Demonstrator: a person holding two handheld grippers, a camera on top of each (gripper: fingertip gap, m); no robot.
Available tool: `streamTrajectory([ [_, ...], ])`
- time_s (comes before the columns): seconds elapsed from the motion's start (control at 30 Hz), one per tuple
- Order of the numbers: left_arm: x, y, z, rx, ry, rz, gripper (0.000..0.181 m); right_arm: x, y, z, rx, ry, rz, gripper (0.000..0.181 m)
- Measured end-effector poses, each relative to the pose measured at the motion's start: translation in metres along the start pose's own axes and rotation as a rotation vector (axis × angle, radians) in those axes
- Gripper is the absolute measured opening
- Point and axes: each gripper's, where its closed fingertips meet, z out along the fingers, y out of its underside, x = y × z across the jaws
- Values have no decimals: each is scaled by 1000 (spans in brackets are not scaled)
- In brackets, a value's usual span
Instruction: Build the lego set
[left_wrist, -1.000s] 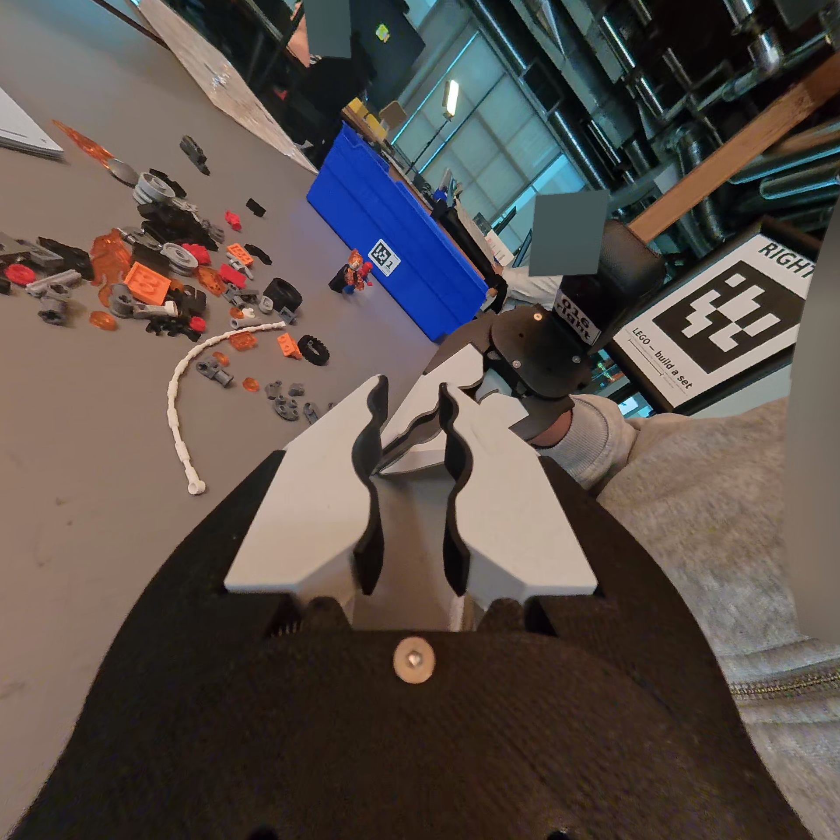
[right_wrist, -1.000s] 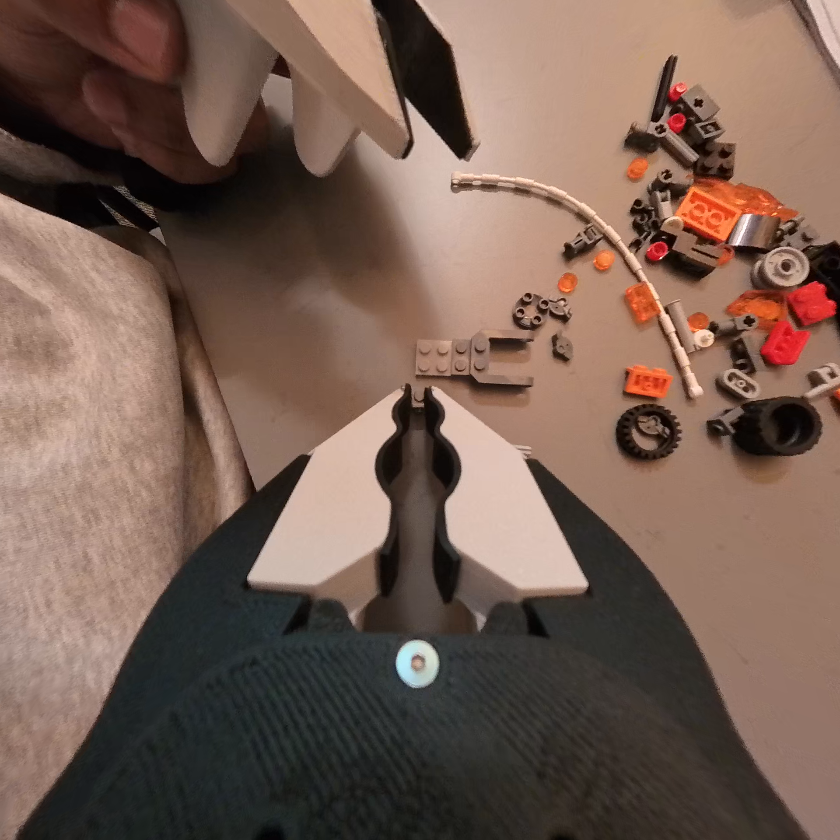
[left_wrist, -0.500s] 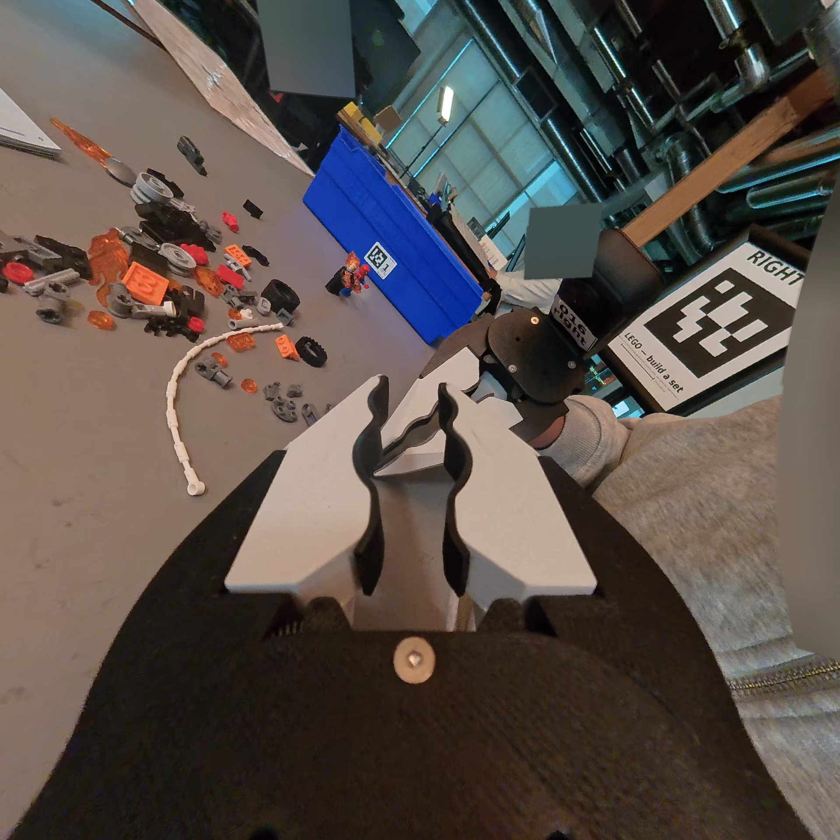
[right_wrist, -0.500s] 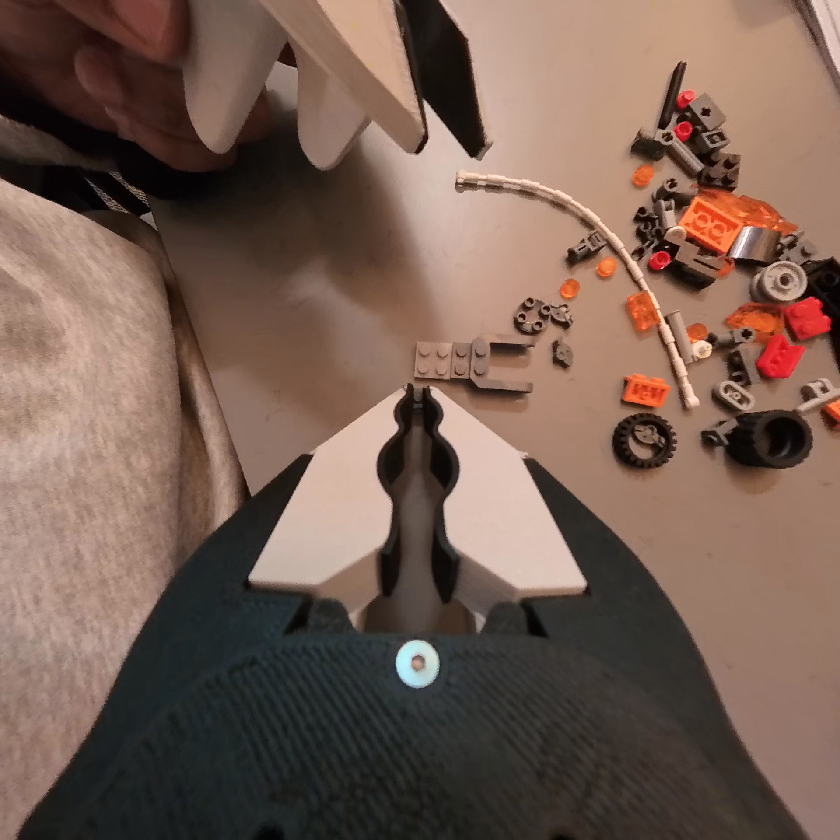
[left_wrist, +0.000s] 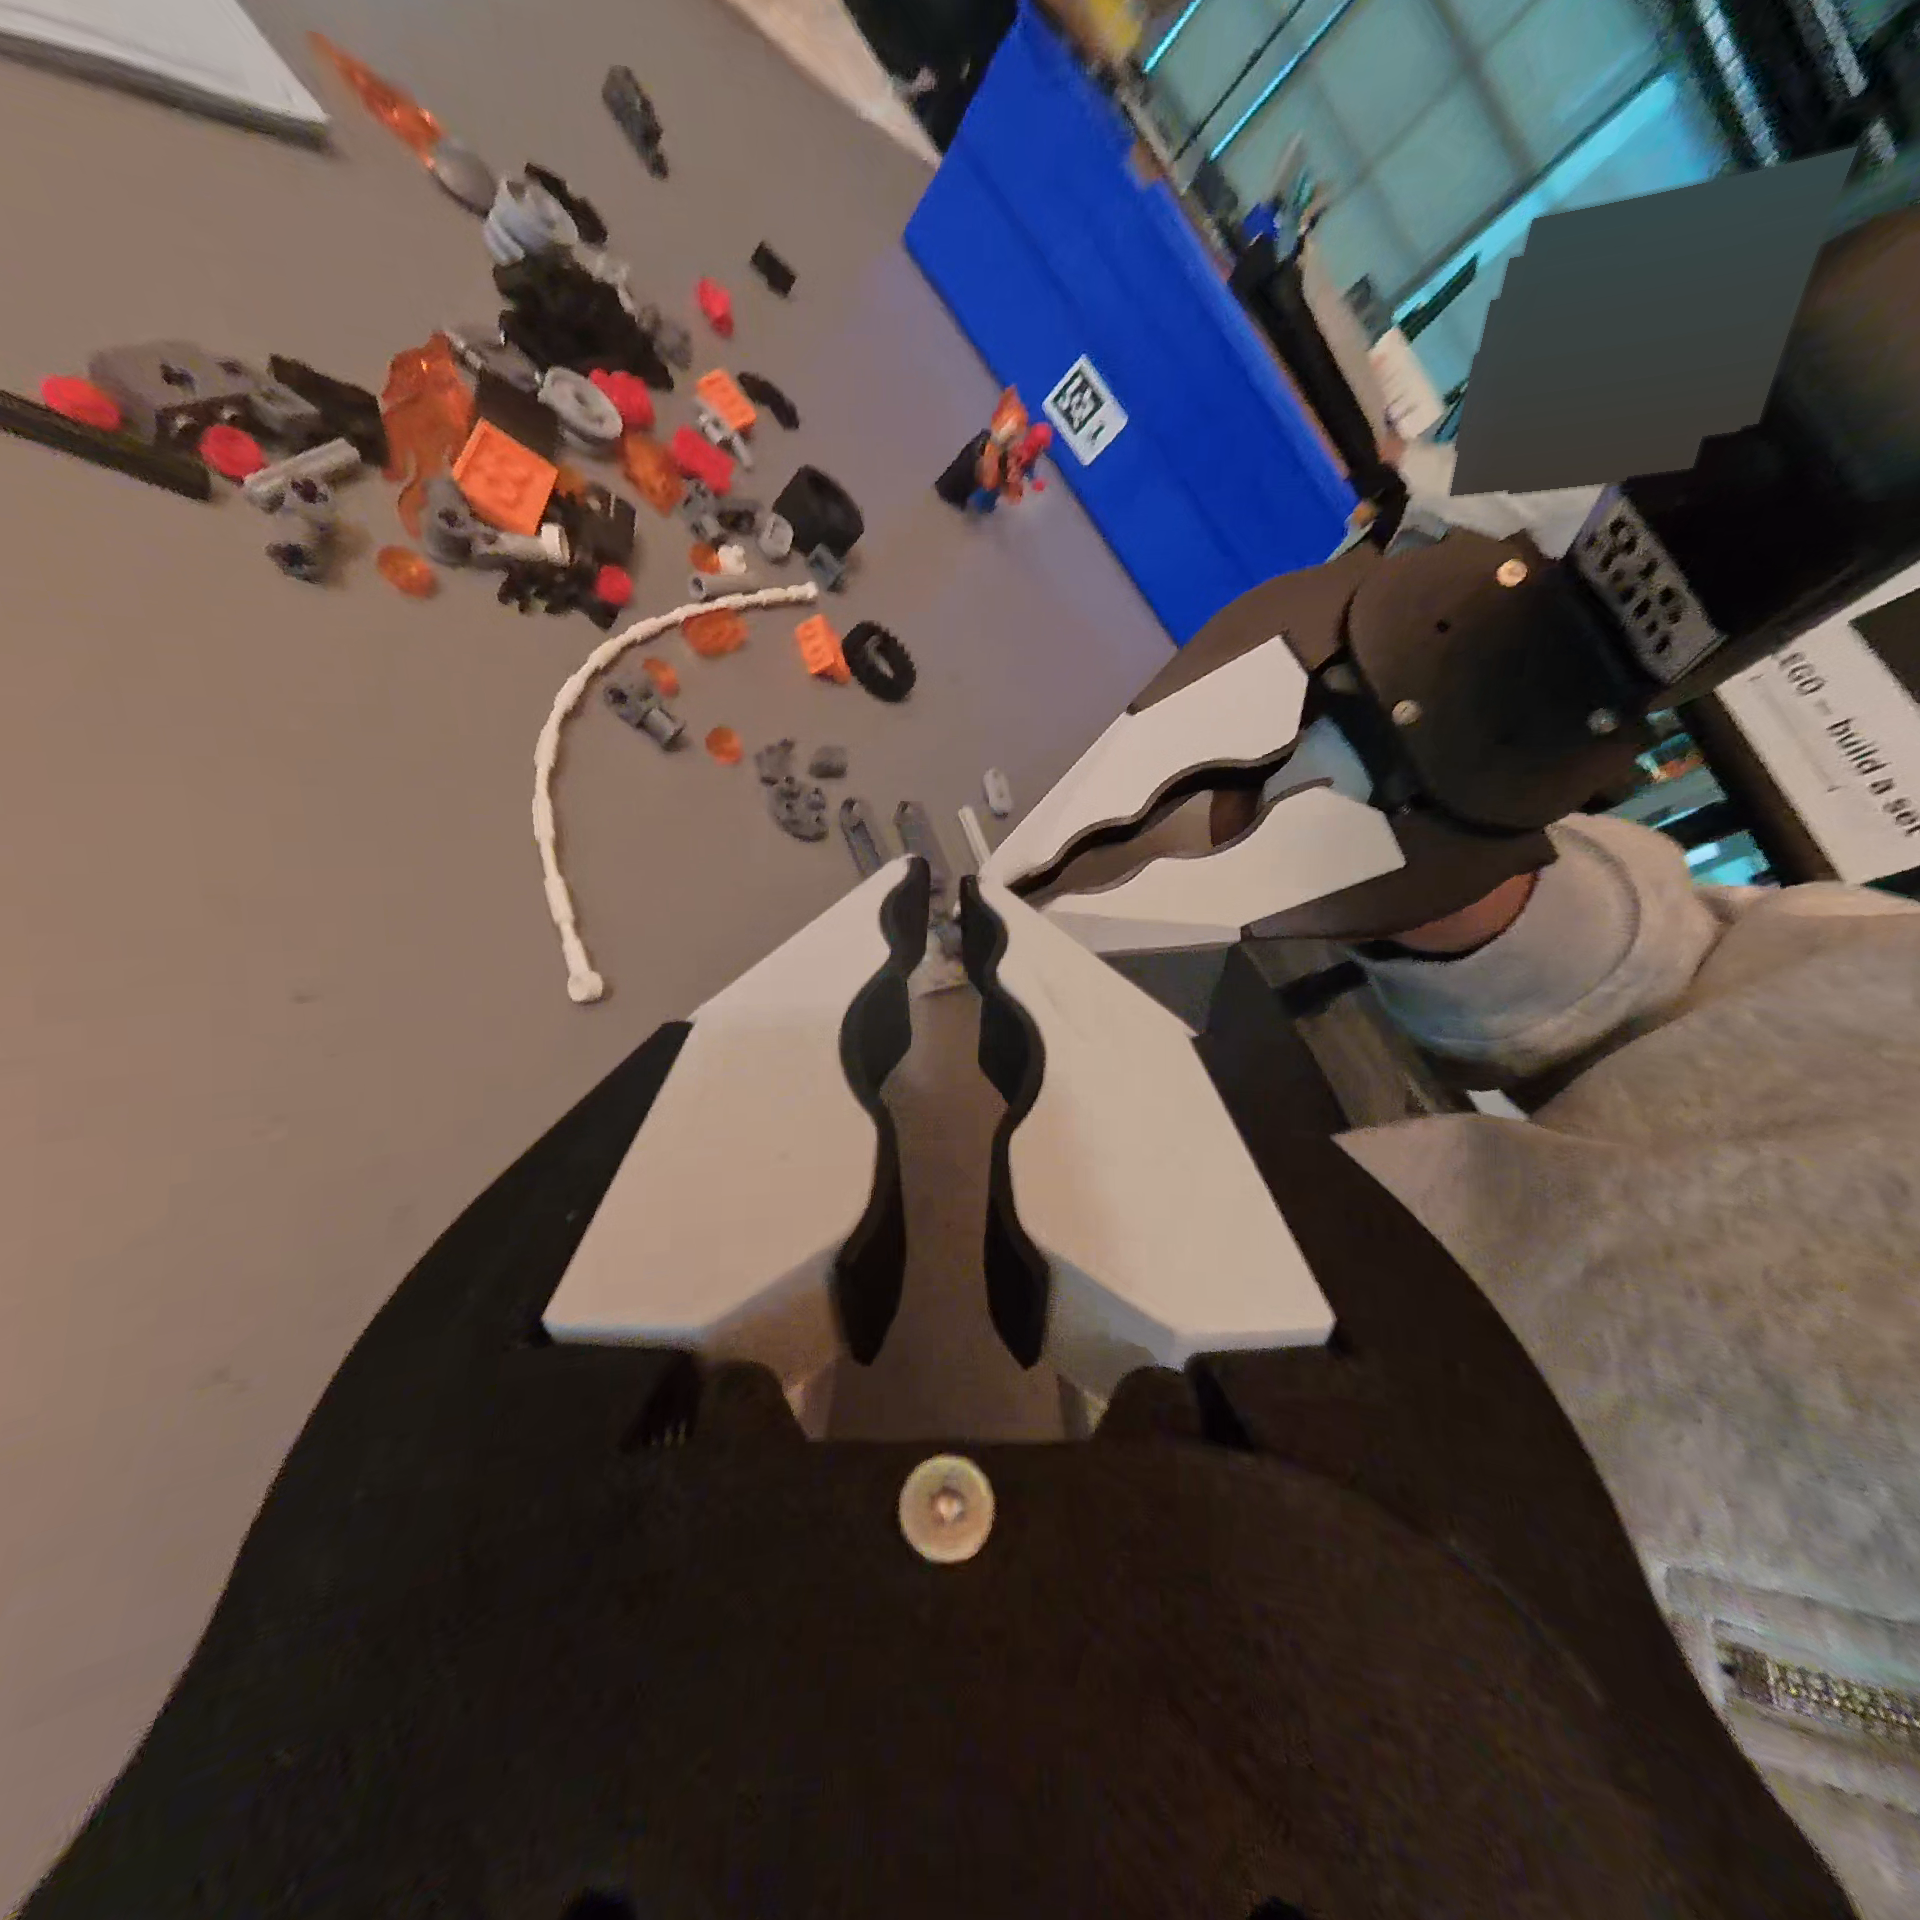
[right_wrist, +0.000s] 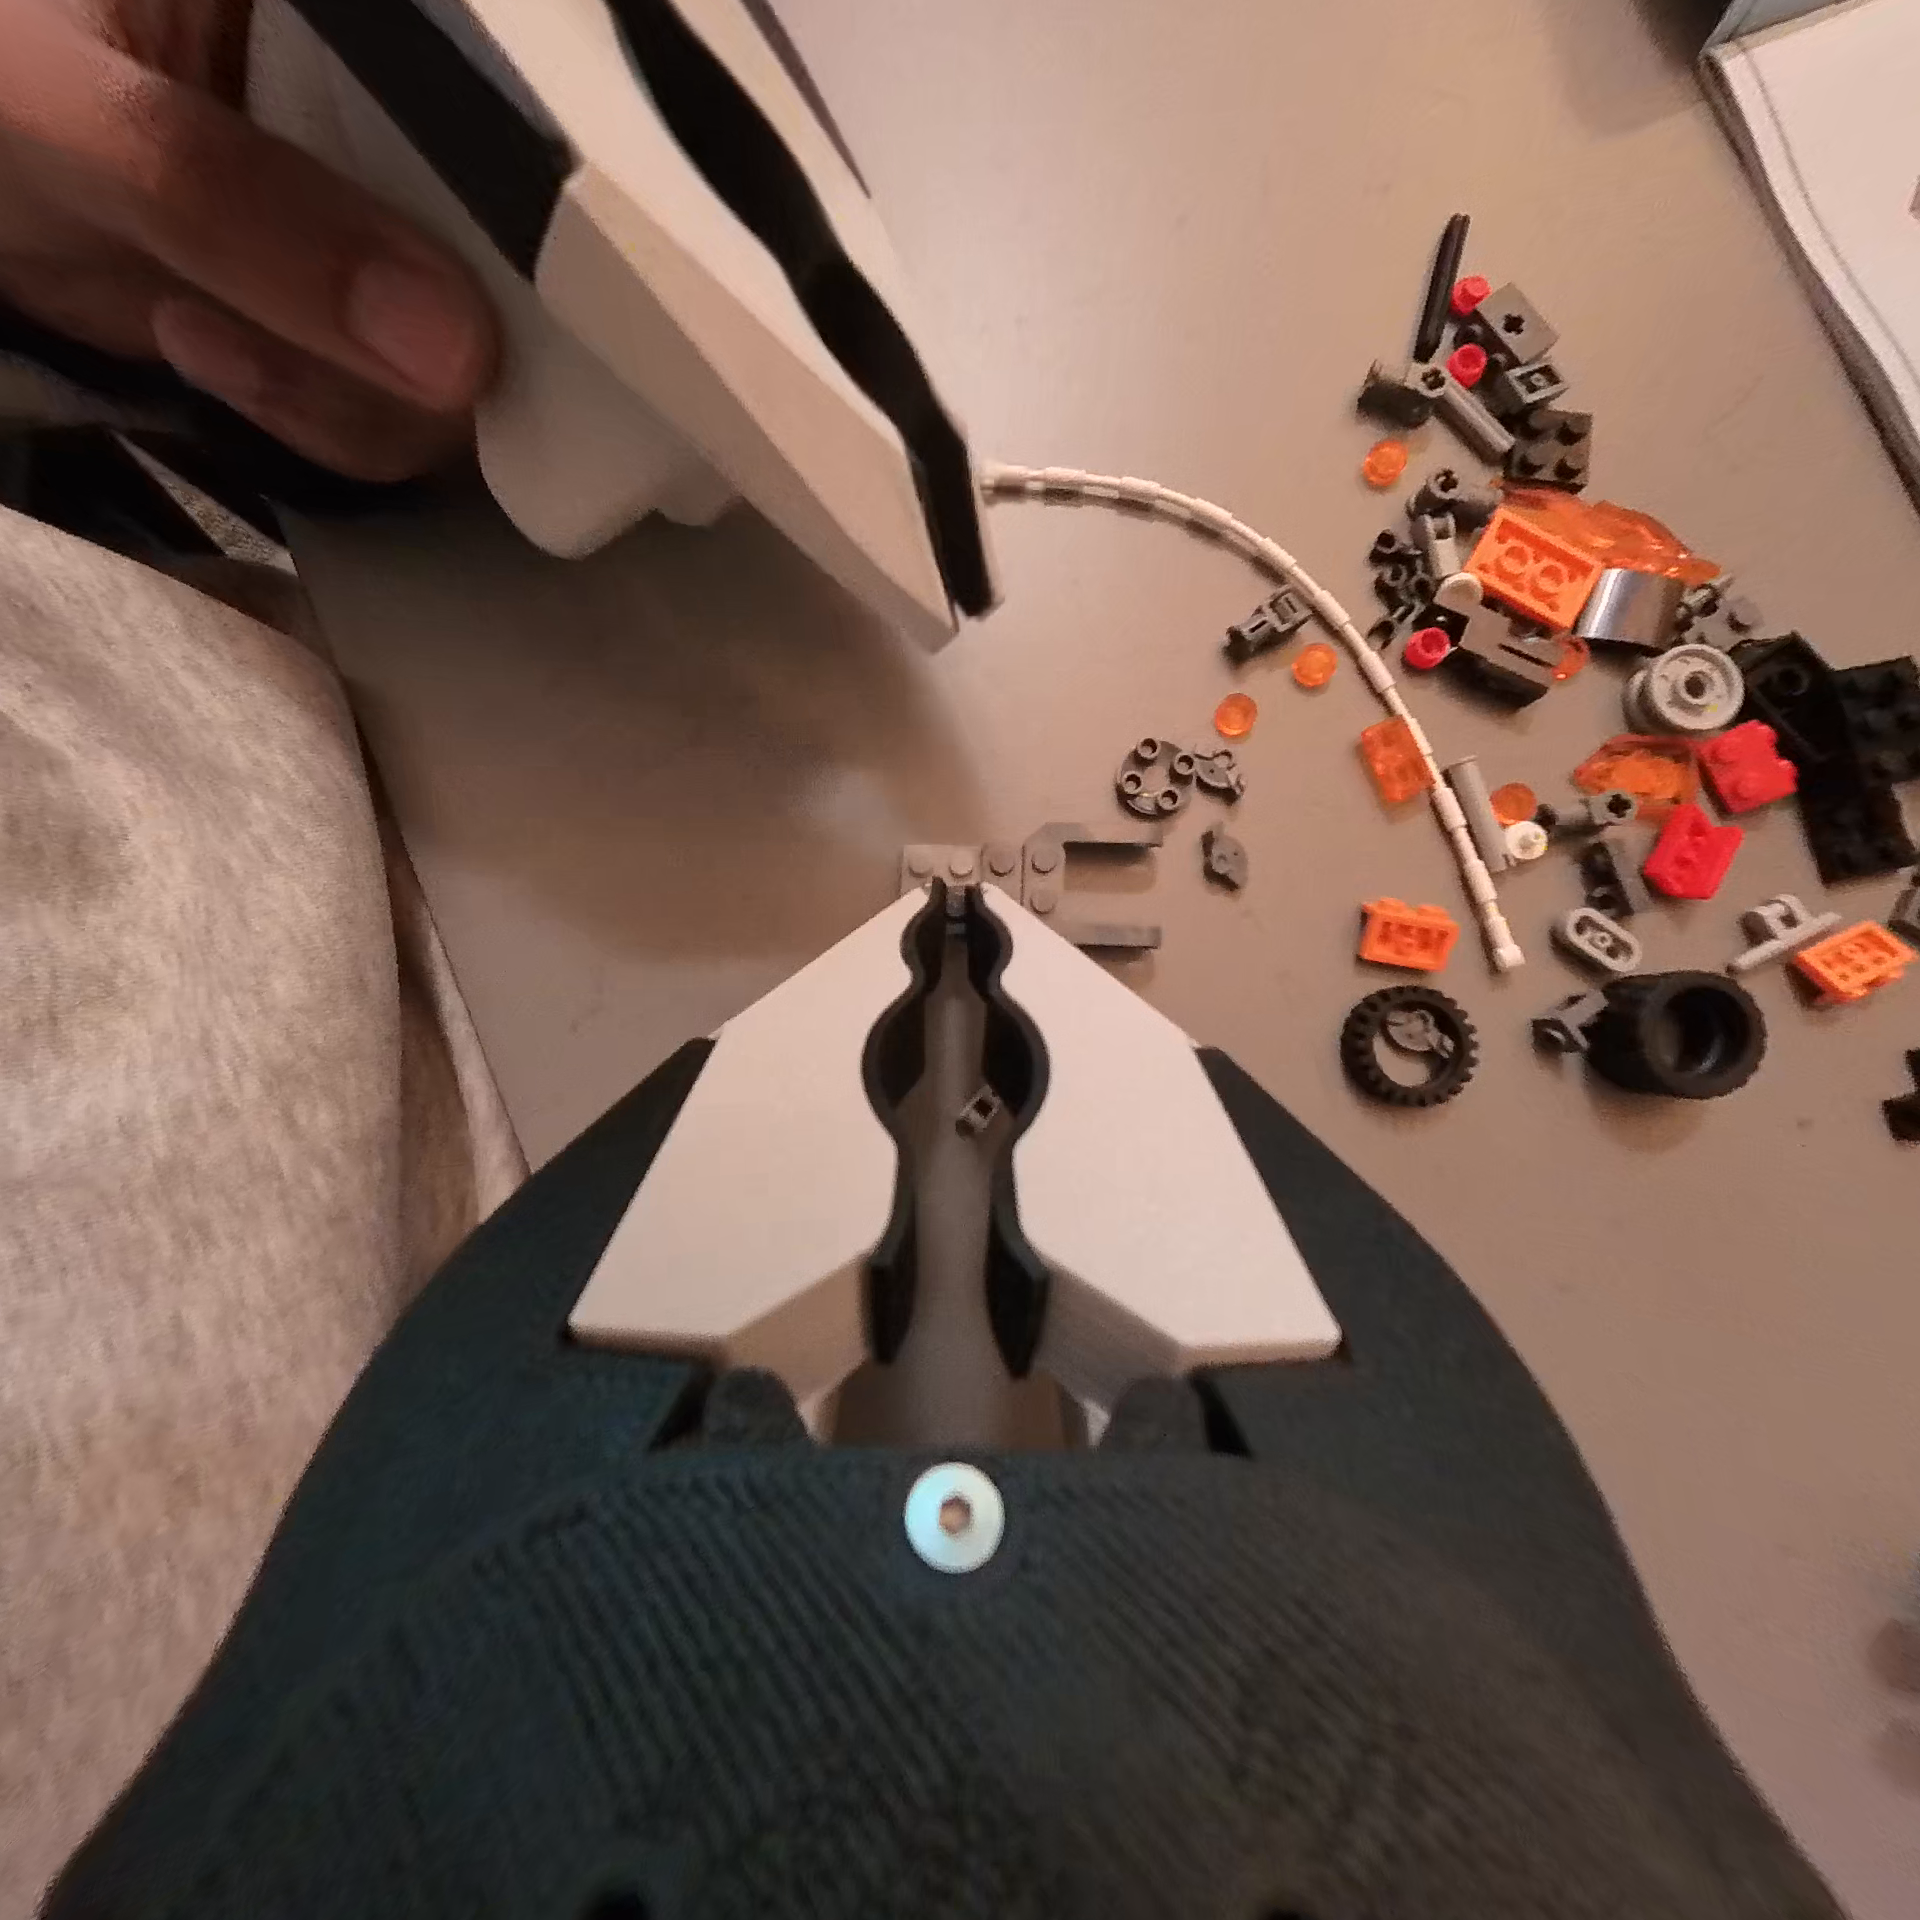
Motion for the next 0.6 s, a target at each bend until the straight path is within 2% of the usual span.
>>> streamTrajectory([
  [0.37,-6,32,14,-205,-67,-19,4,1,-1,3,-80,9,-18,1],
  [0.6,-4,39,16,-247,-70,-9,0,1,-1,3,-24,-47,17,1],
])
